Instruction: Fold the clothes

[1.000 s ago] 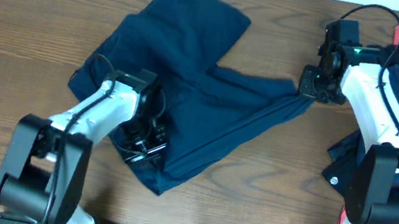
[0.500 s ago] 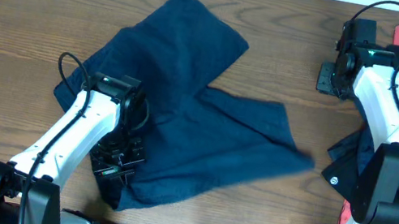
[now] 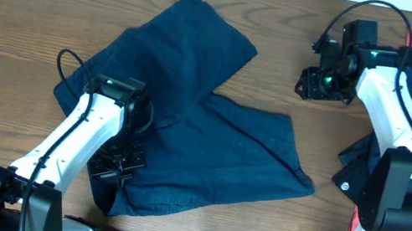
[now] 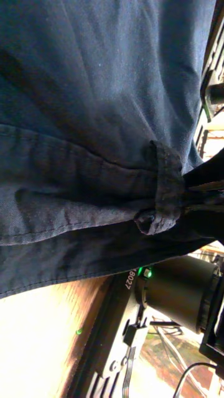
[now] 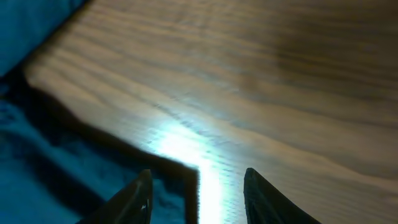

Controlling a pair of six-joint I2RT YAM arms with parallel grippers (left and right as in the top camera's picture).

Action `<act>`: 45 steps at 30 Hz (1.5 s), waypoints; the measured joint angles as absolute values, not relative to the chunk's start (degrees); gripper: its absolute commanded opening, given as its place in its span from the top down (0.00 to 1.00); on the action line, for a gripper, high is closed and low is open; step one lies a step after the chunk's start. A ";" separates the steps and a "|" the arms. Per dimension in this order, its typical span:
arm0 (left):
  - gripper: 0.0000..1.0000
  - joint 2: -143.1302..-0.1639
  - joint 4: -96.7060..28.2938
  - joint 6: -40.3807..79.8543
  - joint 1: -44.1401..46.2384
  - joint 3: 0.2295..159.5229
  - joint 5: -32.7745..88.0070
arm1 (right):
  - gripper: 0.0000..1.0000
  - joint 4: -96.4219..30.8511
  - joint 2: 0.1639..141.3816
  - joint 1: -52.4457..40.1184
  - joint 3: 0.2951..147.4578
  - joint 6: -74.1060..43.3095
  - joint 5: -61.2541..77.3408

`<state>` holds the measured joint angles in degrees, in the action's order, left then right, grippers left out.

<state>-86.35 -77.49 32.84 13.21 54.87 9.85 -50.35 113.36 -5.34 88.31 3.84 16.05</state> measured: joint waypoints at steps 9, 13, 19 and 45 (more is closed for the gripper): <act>0.94 -86.35 -77.43 32.86 13.21 54.87 9.65 | 0.54 -52.64 114.59 -7.07 82.67 4.47 17.23; 0.94 -86.35 -77.34 32.99 13.21 54.87 9.63 | 0.61 -51.77 114.61 -8.54 79.13 4.71 17.69; 0.94 -86.35 -77.23 33.04 13.21 54.87 9.41 | 0.99 -50.26 114.72 -10.35 75.94 4.84 18.09; 0.94 -86.35 -77.95 33.04 13.28 54.81 9.23 | 0.54 -41.15 114.17 -2.59 77.23 -13.96 5.56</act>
<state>-86.35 -77.95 33.04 13.28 54.81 9.23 -41.15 114.17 -2.59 77.23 -13.96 5.56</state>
